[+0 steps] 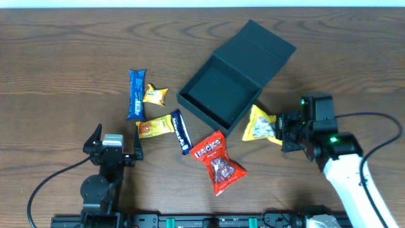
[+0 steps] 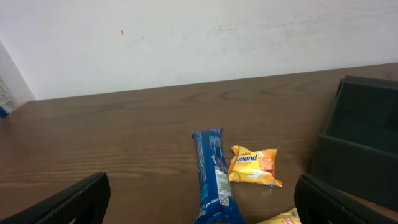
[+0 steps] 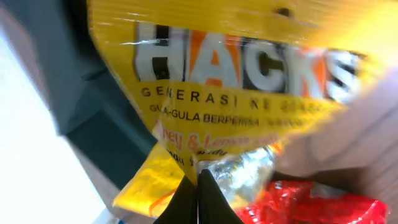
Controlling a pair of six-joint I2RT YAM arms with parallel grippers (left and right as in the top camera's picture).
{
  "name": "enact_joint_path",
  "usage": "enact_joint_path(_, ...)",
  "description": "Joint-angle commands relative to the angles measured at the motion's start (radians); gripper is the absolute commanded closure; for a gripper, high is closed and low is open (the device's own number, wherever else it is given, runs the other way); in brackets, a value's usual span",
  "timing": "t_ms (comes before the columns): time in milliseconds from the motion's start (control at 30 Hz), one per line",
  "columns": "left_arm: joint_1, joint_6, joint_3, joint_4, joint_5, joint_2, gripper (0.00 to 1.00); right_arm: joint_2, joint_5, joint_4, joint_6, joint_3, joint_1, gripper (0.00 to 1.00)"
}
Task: Pack container
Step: 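Carry the yellow bag over the box and lower it inside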
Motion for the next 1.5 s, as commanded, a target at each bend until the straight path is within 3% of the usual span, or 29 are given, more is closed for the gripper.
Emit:
enact_joint_path(0,0.003,-0.004,-0.016,-0.050,-0.019,-0.006,0.05,-0.012,0.072,-0.080,-0.135,0.119,0.007,0.98)
enact_joint_path(333,0.003,-0.005,-0.016,-0.049,-0.019,-0.006,0.05,0.056,0.053,-0.218,-0.422,0.361,0.008,0.98)
enact_joint_path(733,0.003,-0.004,-0.016,-0.050,-0.019,-0.006,0.05,0.370,-0.013,-0.366,-0.716,0.689,0.148,0.98)
enact_joint_path(900,0.003,-0.004,-0.016,-0.049,-0.019,-0.006,0.05,0.454,0.092,-0.396,-0.721,0.770,0.222,0.98)
enact_joint_path(1467,0.003,-0.004,-0.016,-0.049,-0.019,-0.006,0.05,0.668,0.087,-0.314,-0.767,0.782,0.283,0.98)
